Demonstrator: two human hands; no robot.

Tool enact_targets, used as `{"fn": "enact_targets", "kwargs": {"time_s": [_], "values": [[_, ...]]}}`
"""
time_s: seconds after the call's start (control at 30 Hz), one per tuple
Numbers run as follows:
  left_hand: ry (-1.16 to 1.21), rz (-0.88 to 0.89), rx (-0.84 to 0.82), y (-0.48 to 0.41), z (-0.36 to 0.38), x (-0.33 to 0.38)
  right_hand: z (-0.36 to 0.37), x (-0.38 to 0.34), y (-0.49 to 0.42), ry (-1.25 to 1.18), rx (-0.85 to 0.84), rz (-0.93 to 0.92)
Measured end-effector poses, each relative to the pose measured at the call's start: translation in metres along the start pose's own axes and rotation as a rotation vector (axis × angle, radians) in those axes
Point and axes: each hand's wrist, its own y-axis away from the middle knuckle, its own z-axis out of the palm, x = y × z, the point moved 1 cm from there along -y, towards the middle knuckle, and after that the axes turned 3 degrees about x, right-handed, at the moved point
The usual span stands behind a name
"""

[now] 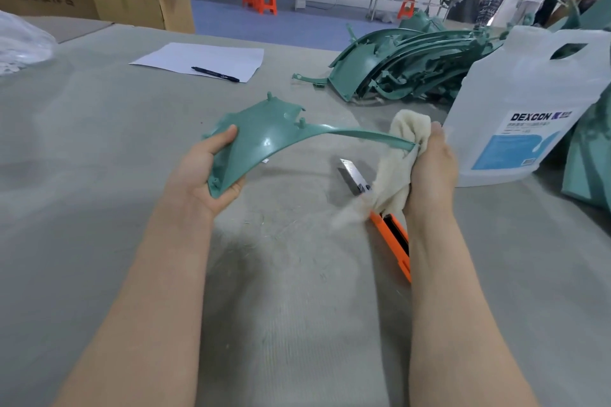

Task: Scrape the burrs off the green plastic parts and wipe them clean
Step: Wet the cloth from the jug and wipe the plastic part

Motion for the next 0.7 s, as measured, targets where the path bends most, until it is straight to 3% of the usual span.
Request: {"fn": "enact_targets", "kwargs": {"time_s": [0.2, 0.33, 0.53, 0.7], "values": [[-0.091, 0.125, -0.043, 0.003, 0.003, 0.002, 0.002, 0.016, -0.008, 0.113, 0.082, 0.121], [-0.06, 0.109, 0.008, 0.002, 0.003, 0.001, 0.005, 0.015, -0.004, -0.117, -0.032, 0.213], [0.077, 0.069, 0.039, 0.002, 0.001, 0.003, 0.006, 0.009, -0.004, -0.801, -0.309, 0.395], [-0.098, 0.263, -0.149, 0.009, -0.003, 0.007, -0.001, 0.008, -0.008, -0.68, -0.404, 0.496]]}}
